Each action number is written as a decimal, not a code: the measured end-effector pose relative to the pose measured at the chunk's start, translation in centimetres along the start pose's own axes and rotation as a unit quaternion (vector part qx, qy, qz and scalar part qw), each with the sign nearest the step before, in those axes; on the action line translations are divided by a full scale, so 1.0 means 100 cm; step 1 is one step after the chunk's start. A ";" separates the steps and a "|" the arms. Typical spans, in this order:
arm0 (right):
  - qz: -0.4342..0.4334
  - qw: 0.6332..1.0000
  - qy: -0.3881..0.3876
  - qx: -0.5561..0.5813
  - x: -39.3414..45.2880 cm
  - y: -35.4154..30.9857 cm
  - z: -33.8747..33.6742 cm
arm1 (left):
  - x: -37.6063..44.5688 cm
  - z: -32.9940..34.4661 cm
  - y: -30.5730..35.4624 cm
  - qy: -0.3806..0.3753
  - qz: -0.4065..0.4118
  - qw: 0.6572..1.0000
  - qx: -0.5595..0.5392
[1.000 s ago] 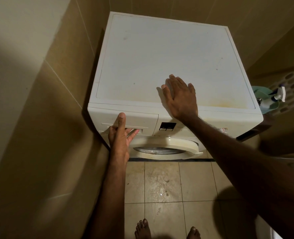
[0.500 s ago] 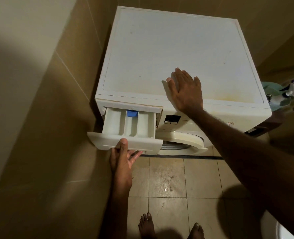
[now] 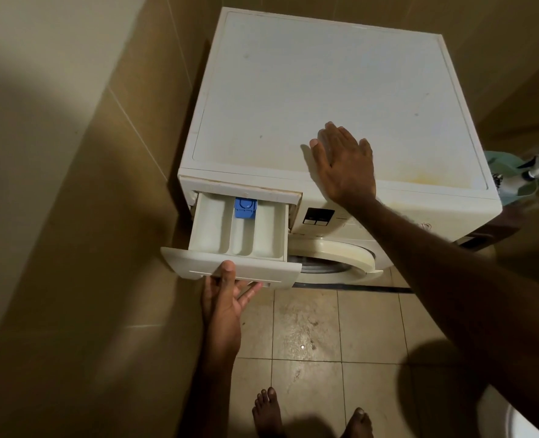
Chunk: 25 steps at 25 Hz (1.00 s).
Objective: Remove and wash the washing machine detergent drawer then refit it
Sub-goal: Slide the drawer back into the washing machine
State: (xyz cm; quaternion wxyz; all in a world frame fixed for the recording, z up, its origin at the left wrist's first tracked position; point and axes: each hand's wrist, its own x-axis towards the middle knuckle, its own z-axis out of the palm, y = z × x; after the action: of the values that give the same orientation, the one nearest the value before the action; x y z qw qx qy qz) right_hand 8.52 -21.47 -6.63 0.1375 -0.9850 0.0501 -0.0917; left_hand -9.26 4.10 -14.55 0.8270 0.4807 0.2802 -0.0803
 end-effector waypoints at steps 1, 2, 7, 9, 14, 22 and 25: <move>0.001 1.000 0.000 0.000 0.000 0.000 0.000 | 0.007 0.005 0.003 -0.002 0.004 1.000 -0.006; 0.004 1.000 0.000 0.000 0.000 0.000 0.000 | 0.014 0.011 0.006 -0.006 0.008 1.000 -0.011; 0.007 1.000 0.003 0.001 0.001 -0.001 -0.001 | 0.062 0.052 0.030 -0.035 0.018 0.999 -0.016; 0.003 1.000 0.003 -0.010 0.001 -0.001 -0.001 | 0.080 0.068 0.038 -0.036 0.021 0.999 -0.016; 0.011 1.000 -0.002 -0.012 0.001 -0.001 -0.002 | 0.093 0.081 0.042 -0.027 0.013 1.000 0.002; 0.018 1.000 0.012 0.014 0.000 -0.003 0.000 | 0.090 0.075 0.049 -0.025 0.001 0.999 0.036; 0.016 1.000 0.010 0.014 0.000 -0.003 -0.001 | 0.087 0.074 0.052 -0.035 -0.006 0.998 0.047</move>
State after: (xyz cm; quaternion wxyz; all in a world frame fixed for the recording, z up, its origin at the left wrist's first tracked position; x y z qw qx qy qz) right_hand 8.47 -21.20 -6.43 0.1526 -0.9810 0.0659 -0.0999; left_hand 2.91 1.82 -12.49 0.8125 0.5139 0.2500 -0.1151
